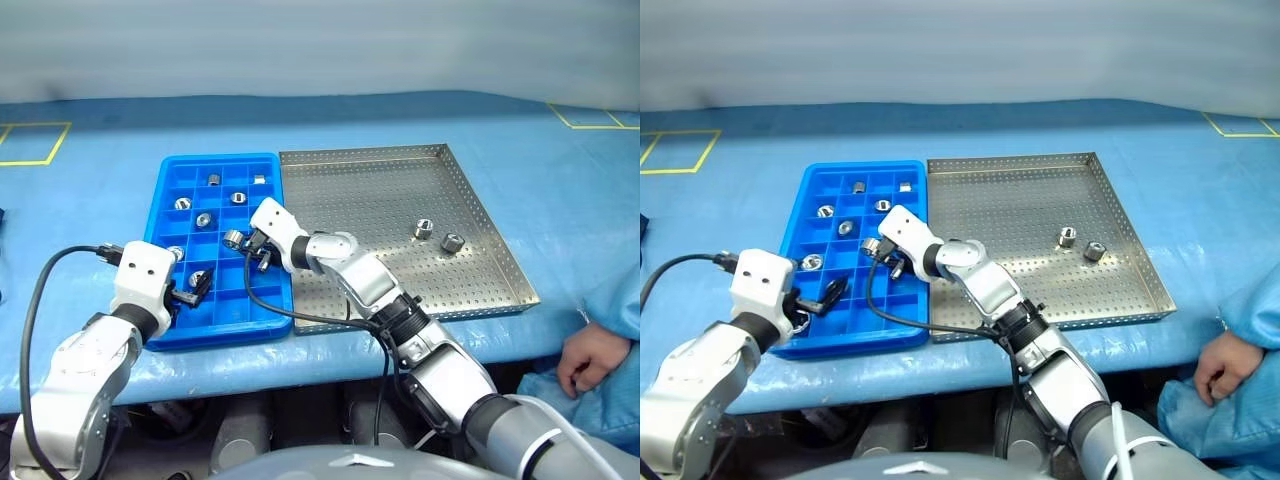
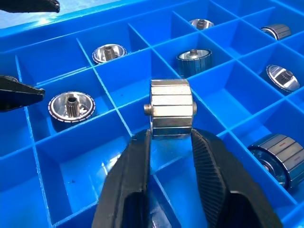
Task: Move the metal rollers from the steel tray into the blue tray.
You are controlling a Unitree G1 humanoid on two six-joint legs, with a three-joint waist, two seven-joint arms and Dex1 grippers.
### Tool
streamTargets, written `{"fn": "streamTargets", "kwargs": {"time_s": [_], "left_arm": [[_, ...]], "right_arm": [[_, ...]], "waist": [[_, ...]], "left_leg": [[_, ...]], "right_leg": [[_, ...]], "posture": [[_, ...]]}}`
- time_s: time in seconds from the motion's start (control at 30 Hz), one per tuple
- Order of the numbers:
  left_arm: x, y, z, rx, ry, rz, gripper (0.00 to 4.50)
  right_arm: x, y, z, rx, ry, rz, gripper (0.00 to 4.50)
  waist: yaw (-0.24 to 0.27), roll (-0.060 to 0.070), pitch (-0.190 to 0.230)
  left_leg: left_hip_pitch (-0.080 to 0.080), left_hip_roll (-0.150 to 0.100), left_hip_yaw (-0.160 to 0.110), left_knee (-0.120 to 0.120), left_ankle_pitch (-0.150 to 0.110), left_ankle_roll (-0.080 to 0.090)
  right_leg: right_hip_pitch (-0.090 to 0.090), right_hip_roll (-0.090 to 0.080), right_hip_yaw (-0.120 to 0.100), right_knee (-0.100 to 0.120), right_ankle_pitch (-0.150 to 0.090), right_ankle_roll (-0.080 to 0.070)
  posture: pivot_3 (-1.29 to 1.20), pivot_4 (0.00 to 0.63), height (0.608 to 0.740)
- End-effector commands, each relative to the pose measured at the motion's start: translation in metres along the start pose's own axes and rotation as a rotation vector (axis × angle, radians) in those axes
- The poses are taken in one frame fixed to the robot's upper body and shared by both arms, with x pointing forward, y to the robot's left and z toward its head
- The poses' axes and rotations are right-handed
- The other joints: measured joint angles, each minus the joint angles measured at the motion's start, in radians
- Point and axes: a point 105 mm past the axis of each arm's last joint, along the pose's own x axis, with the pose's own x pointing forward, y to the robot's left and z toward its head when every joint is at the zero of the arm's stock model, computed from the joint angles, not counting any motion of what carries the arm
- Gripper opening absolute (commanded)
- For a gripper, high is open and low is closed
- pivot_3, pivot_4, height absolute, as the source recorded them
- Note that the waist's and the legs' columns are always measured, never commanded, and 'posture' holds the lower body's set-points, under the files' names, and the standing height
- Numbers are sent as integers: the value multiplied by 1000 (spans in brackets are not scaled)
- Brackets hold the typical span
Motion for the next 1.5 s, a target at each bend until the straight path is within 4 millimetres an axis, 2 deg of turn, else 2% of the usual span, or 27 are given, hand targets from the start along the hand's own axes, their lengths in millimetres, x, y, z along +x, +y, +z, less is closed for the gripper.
{"fn": "streamTargets", "kwargs": {"time_s": [0.03,0.07,0.2,0.3,0.47,0.57,0.7,0.9,1.1,1.2,1.5], "left_arm": [[2,-1,8,14,-36,-5,4198],[3,-3,8,11,-39,-14,4198],[10,-17,15,-14,-77,-79,4198],[15,-30,24,-20,-124,-136,4198],[26,-48,42,-16,-214,-222,4198],[36,-56,45,-8,-225,-255,4198],[44,-66,47,4,-231,-300,4198],[42,-69,52,-1,-261,-337,4198],[37,-79,57,1,-298,-408,4198],[36,-78,56,1,-295,-400,4198],[36,-74,53,-1,-281,-376,4198]], "right_arm": [[-4,-2,17,-32,-67,-15,2488],[-6,-4,21,-32,-90,-35,2800],[-24,-17,32,-8,-161,-118,2800],[-47,-40,29,8,-171,-247,2800],[-96,-84,10,14,-97,-487,2800],[-123,-107,-7,43,-36,-624,2800],[-146,-120,-32,81,52,-737,2800],[-167,-134,-55,137,104,-871,2800],[-177,-151,-63,123,133,-959,2800],[-182,-160,-72,138,156,-995,2800],[-182,-171,-89,153,225,-1003,2800]], "waist": [[0,0,0],[0,0,0],[2,0,0],[4,0,0],[3,0,0],[-8,0,0],[-35,0,0],[-61,1,0],[-80,1,0],[-87,1,0],[-92,1,0]], "left_leg": [[0,0,0,0,0,0],[0,0,0,0,0,0],[-1,0,0,0,0,0],[-1,0,0,0,0,0],[-1,-1,0,1,0,0],[-1,-2,1,1,0,0],[-1,-4,1,0,0,1],[-1,-3,2,0,0,1],[-1,-3,2,3,0,1],[-1,-3,2,3,0,2],[-1,-3,2,3,0,2]], "right_leg": [[0,0,0,0,0,0],[0,0,0,0,0,0],[0,0,0,0,0,0],[0,0,0,0,0,0],[1,-1,0,0,0,0],[1,0,0,0,0,0],[0,2,1,0,0,0],[0,3,3,0,0,0],[1,2,3,0,1,1],[1,2,3,0,1,2],[1,3,4,0,1,2]], "posture": [[14,150,740],[8,150,740],[-6,150,740],[-29,150,740],[-79,150,740],[-110,150,740],[-138,150,740],[-163,150,740],[-161,150,740],[-151,150,740],[-142,150,740]]}}
